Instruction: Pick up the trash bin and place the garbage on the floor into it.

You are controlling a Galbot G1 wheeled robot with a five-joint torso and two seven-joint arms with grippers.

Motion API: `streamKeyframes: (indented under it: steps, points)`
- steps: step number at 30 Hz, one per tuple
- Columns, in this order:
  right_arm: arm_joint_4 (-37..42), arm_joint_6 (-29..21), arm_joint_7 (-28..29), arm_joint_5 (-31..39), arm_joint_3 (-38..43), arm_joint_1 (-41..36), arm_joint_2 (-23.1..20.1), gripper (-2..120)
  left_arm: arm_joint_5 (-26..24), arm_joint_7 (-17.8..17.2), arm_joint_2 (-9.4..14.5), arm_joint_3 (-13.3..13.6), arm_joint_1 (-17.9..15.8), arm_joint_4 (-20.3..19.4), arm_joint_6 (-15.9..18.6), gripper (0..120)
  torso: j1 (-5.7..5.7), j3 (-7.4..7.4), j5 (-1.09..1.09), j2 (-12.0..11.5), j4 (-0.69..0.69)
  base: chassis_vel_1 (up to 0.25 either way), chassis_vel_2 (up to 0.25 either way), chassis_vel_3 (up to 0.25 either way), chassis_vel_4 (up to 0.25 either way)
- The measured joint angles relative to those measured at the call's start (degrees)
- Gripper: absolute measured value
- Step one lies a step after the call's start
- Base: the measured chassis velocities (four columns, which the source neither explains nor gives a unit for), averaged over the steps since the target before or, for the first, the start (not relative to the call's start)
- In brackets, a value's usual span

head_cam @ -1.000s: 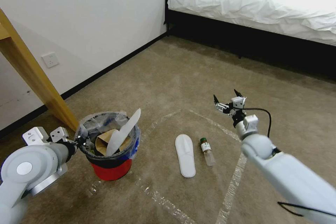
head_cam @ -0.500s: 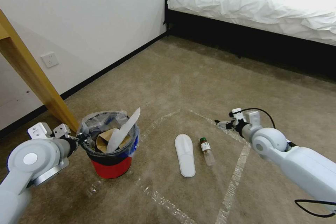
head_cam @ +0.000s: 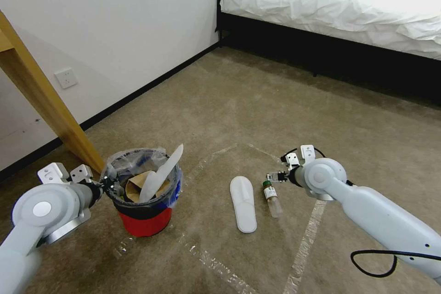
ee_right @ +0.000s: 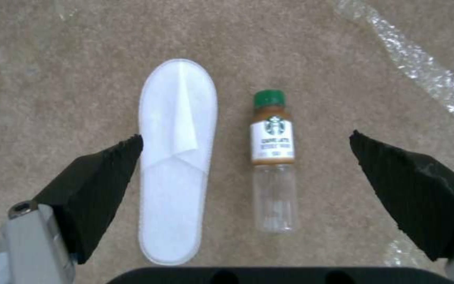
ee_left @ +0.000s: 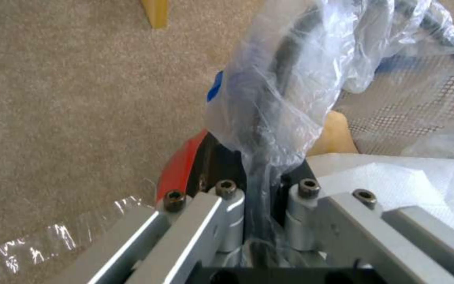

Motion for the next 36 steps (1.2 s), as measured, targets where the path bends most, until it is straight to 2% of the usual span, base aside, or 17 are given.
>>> streamKeyframes:
  steps: [3,15,26,36]
  points:
    - [-2.25,0.24,0.26,-1.86,0.65,-0.54,2.05,100,0.14,-0.07,-0.01,0.17,0.09,-0.06,-0.09,4,0.0,0.0,0.02,0.0,-0.01,0.0,0.0,0.0,0.0]
    - [-9.2,0.59,-2.06,-7.67,1.91,-0.65,3.7,100,0.8,-0.1,-0.58,0.42,0.65,-0.03,-0.09,4,0.0,0.0,0.01,0.0,0.0,0.0,0.0,0.0,0.0]
    - [-18.7,0.74,-10.26,-13.92,2.41,-0.81,5.99,100,1.51,-0.09,-1.13,0.89,1.12,-0.2,-0.09,4,0.0,0.0,0.02,0.0,-0.01,0.0,0.0,0.0,0.0]
    - [-22.68,0.78,-13.23,-16.57,2.67,-0.79,8.29,100,1.9,-0.13,-1.46,1.13,1.44,-0.41,-0.09,4,0.0,0.0,0.01,0.0,-0.01,0.0,0.0,0.0,0.0]
